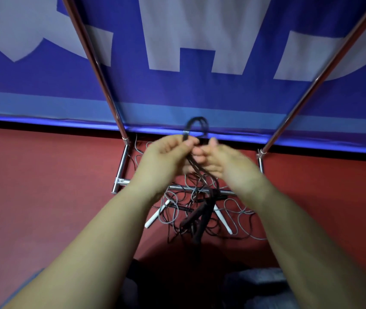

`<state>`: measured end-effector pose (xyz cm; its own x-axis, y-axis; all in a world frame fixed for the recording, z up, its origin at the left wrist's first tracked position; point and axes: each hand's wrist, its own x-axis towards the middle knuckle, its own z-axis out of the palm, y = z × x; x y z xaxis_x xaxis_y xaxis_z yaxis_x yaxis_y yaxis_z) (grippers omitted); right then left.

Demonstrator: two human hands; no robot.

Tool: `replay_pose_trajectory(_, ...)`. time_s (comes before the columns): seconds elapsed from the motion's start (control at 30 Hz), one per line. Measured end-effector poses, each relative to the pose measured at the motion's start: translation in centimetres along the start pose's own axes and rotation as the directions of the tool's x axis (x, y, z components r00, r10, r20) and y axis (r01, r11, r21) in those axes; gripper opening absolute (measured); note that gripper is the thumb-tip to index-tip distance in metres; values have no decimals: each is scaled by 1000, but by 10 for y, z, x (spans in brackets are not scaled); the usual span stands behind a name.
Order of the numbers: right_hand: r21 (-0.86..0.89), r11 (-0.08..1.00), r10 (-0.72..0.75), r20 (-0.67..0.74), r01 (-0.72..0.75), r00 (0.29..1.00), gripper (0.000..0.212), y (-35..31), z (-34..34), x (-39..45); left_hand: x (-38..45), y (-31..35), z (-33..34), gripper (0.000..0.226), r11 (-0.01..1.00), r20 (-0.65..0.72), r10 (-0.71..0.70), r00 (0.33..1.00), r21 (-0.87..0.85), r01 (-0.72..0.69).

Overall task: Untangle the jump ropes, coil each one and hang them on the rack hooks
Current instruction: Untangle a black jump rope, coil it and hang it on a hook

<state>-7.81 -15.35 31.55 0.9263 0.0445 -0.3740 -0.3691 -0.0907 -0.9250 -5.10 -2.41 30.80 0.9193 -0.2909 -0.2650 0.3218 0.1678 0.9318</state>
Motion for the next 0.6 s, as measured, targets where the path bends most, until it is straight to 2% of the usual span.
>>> replay_pose_trajectory(0.03, -142, 990, -9, 84, 21, 996, 30, 3, 3, -1, 2, 2, -3, 19, 996, -74, -2, 997, -88, -5)
replay_pose_trajectory(0.1, -304, 951, 9, 190, 50, 982, 25, 7, 5, -4, 5, 5, -7, 17, 985, -181, -10, 983, -170, -21)
replay_pose_trajectory(0.17, -316, 947, 8, 184, 51, 983, 27, 8, 5, -5, 7, 3, -9, 14, 979, -237, -13, 972, -203, -36)
replay_pose_trajectory(0.27, -233, 972, 6, 167, 33, 986, 31, 6, 7, -5, 6, 3, -10, 14, 977, -250, 14, 968, -204, -67)
replay_pose_trajectory(0.33, -73, 997, 21, 139, -11, 990, 31, 2, 9, -7, 6, 1, -11, 18, 986, -183, 8, 983, -165, -39)
replay_pose_trajectory(0.43, 331, 943, 50, -25, -39, 998, 29, -7, 6, -6, 8, -10, -6, 43, 972, 13, -190, 982, 141, 186)
replay_pose_trajectory(0.47, 441, 897, 64, -98, -14, 993, 28, -8, 2, -4, 6, -13, -4, 49, 940, 93, -277, 956, 232, 250)
replay_pose_trajectory(0.53, 590, 804, 67, -214, 74, 975, 27, -9, -7, 1, 2, -13, -1, 50, 871, 271, -439, 856, 362, 332)
replay_pose_trajectory(0.57, 640, 759, 63, -252, 118, 966, 28, -9, -11, 3, -3, -12, -1, 41, 853, 346, -473, 810, 409, 324)
replay_pose_trajectory(0.6, 670, 727, 62, -283, 152, 957, 28, -9, -15, 5, -6, -12, -1, 26, 855, 387, -473, 792, 417, 307)
